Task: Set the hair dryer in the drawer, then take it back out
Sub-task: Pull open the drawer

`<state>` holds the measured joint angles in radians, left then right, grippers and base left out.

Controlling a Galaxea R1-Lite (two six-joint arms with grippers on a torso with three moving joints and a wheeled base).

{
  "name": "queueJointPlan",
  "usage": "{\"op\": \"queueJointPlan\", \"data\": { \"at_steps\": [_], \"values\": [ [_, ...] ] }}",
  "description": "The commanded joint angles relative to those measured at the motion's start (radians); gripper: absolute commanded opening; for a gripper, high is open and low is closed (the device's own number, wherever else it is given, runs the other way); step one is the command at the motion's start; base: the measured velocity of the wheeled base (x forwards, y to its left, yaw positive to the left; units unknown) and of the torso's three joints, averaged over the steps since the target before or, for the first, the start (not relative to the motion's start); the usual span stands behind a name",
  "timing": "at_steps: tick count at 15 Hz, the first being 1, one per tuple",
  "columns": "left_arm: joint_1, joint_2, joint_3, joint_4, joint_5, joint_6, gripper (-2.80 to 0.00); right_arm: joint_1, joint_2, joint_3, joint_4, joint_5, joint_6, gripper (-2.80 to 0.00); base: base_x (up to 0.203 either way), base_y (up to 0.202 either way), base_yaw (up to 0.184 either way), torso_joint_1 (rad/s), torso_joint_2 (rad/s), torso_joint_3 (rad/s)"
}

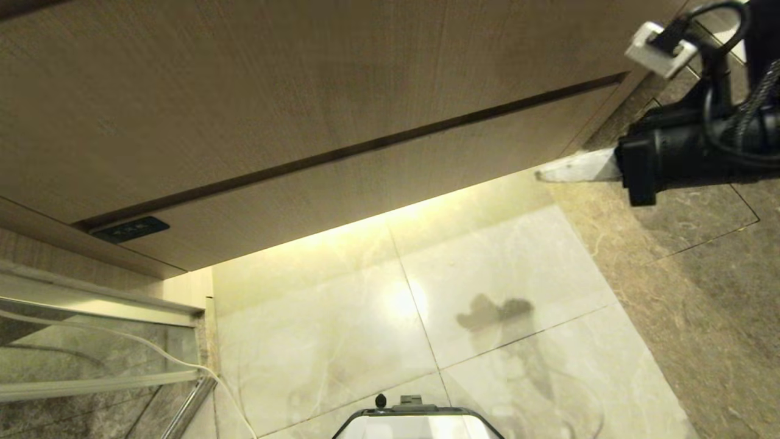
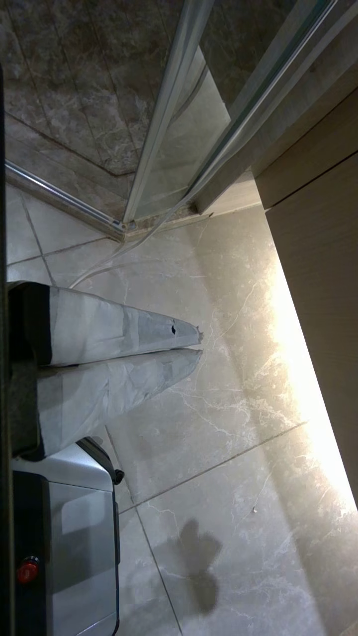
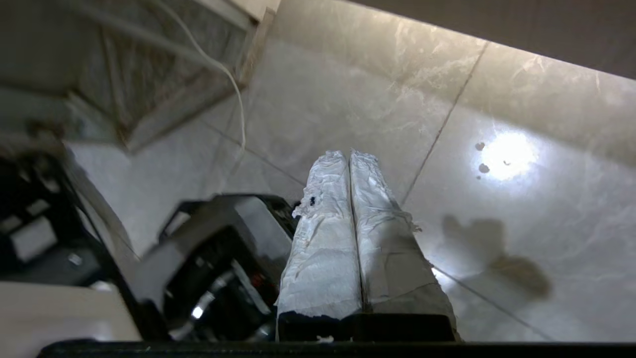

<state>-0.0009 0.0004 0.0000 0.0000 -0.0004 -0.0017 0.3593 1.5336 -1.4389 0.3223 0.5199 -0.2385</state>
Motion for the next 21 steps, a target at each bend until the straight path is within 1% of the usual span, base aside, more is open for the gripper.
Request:
{"op": "queueJointPlan", "data": {
  "at_steps": [1, 4, 5, 6, 8, 9, 10, 12, 13, 14, 15, 16, 17, 19, 21],
  "values": [
    [-0.001, 0.0, 0.001, 0.0, 0.0, 0.0, -2.8, -0.009, 0.116, -0.004, -0.01, 0.013, -0.078, -2.8, 0.0, 0.0, 0.0, 0.0, 0.0, 0.0],
    [-0.001, 0.0, 0.001, 0.0, -0.001, 0.0, -2.8, -0.011, 0.181, -0.012, -0.08, 0.013, -0.094, -2.8, 0.0, 0.0, 0.0, 0.0, 0.0, 0.0],
    [-0.001, -0.001, 0.002, 0.0, 0.0, 0.0, -2.8, -0.013, 0.213, -0.026, -0.105, 0.008, -0.098, -1.16, 0.0, 0.0, 0.0, 0.0, 0.0, 0.0],
    [-0.001, 0.0, 0.001, 0.0, 0.0, 0.0, -2.8, -0.017, 0.241, -0.043, -0.125, 0.002, -0.108, 0.0, 0.0, 0.0, 0.0, 0.0, 0.0, 0.0],
    [-0.001, 0.0, 0.0, 0.0, 0.0, 0.0, -2.8, -0.019, 0.287, -0.083, -0.144, -0.027, -0.181, 0.0, 0.0, 0.0, 0.0, 0.0, 0.0, 0.0],
    [-0.001, 0.0, 0.001, 0.0, 0.0, 0.0, -2.8, -0.019, 0.303, -0.099, -0.163, -0.05, -0.199, 0.0, 0.0, 0.0, 0.0, 0.0, 0.0, 0.0],
    [-0.001, -0.002, 0.0, 0.0, 0.0, 0.0, -2.8, -0.02, 0.32, -0.107, -0.203, -0.053, -0.204, 0.0, 0.0, 0.0, 0.0, 0.0, 0.0, 0.0],
    [-0.001, 0.0, 0.001, 0.0, 0.0, 0.0, -2.8, -0.02, 0.36, -0.149, -0.317, -0.057, -0.211, 0.0, 0.0, 0.0, 0.0, 0.0, 0.0, 0.0],
    [-0.001, 0.0, 0.0, 0.0, 0.0, 0.0, -2.8, -0.02, 0.382, -0.165, -0.388, -0.057, -0.238, 0.0, 0.0, 0.0, 0.0, 0.0, 0.0, 0.0],
    [-0.001, 0.0, 0.002, 0.0, 0.0, 0.0, -2.8, -0.02, 0.401, -0.172, -0.465, -0.052, -0.294, 0.0, 0.0, 0.0, 0.0, 0.0, 0.0, 0.0],
    [-0.001, -0.001, 0.001, 0.0, 0.0, 0.0, -2.8, -0.02, 0.416, -0.172, -0.519, -0.042, -0.342, 0.0, 0.0, 0.0, 0.0, 0.0, 0.0, 0.0],
    [-0.001, 0.0, 0.0, 0.0, -0.001, 0.0, -2.8, -0.02, 0.427, -0.174, -0.547, -0.011, -0.363, 0.0, 0.0, 0.0, 0.0, 0.0, 0.0, 0.0],
    [-0.001, 0.0, 0.0, 0.0, 0.0, 0.0, -2.8, -0.02, 0.428, -0.174, -0.551, 0.025, -0.37, 0.0, 0.0, 0.0, 0.0, 0.0, 0.0, 0.0],
    [-0.001, 0.0, 0.0, 0.0, 0.0, 0.0, -2.8, -0.022, 0.429, -0.152, -0.543, 0.06, -0.396, 0.0, 0.0, 0.0, 0.0, 0.0, 0.0, 0.0],
    [-0.001, 0.0, 0.001, 0.0, 0.0, 0.0, -2.8, -0.023, 0.436, -0.142, -0.537, 0.139, -0.433, 0.0, 0.0, 0.0, 0.0, 0.0, 0.0, 0.0]
  ]
}}
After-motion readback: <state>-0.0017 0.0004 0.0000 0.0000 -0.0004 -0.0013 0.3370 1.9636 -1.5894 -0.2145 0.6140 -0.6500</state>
